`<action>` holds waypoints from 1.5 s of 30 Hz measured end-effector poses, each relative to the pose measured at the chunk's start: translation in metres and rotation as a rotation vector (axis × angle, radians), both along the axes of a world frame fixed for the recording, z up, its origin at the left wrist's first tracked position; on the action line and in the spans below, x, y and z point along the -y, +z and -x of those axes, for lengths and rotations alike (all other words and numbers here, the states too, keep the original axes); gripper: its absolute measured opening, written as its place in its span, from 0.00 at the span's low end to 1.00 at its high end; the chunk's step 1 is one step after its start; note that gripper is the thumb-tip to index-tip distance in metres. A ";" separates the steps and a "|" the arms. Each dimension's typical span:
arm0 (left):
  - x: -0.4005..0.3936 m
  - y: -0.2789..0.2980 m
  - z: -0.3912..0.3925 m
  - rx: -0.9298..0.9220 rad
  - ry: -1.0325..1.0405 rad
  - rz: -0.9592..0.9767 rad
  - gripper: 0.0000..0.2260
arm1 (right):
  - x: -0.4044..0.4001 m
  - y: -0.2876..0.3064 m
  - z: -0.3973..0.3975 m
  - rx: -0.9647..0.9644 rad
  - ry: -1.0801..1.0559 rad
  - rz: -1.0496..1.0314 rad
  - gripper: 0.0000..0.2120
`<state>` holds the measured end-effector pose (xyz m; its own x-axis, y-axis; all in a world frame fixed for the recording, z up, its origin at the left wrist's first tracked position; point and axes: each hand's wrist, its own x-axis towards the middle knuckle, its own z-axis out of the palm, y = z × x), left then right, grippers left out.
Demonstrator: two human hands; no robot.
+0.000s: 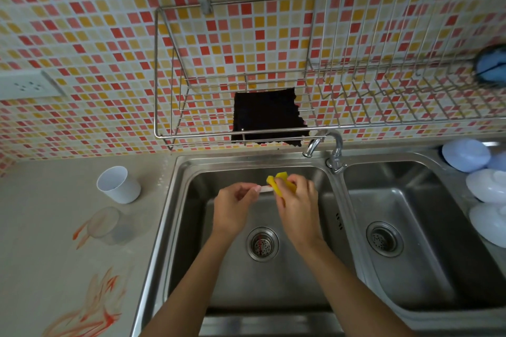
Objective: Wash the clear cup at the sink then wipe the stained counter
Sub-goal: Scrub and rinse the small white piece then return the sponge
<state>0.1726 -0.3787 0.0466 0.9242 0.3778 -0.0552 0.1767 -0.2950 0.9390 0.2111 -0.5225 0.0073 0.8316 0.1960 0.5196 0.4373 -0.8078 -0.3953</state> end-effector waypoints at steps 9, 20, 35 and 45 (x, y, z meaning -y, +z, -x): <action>0.000 0.005 0.002 0.081 0.141 -0.125 0.07 | -0.005 0.008 -0.003 -0.119 -0.123 0.106 0.22; 0.001 0.010 0.001 0.129 0.069 -0.127 0.07 | -0.014 0.011 0.006 -0.110 -0.036 0.016 0.22; 0.003 0.017 -0.003 0.073 -0.009 -0.058 0.08 | -0.011 0.017 -0.005 0.015 0.057 0.001 0.14; -0.008 0.016 -0.002 0.103 -0.035 -0.096 0.05 | -0.004 0.012 0.005 0.027 0.047 -0.046 0.15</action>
<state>0.1745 -0.3706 0.0624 0.9359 0.3440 0.0753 0.0691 -0.3891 0.9186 0.2059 -0.5182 0.0189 0.8075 0.2099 0.5513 0.4853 -0.7676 -0.4186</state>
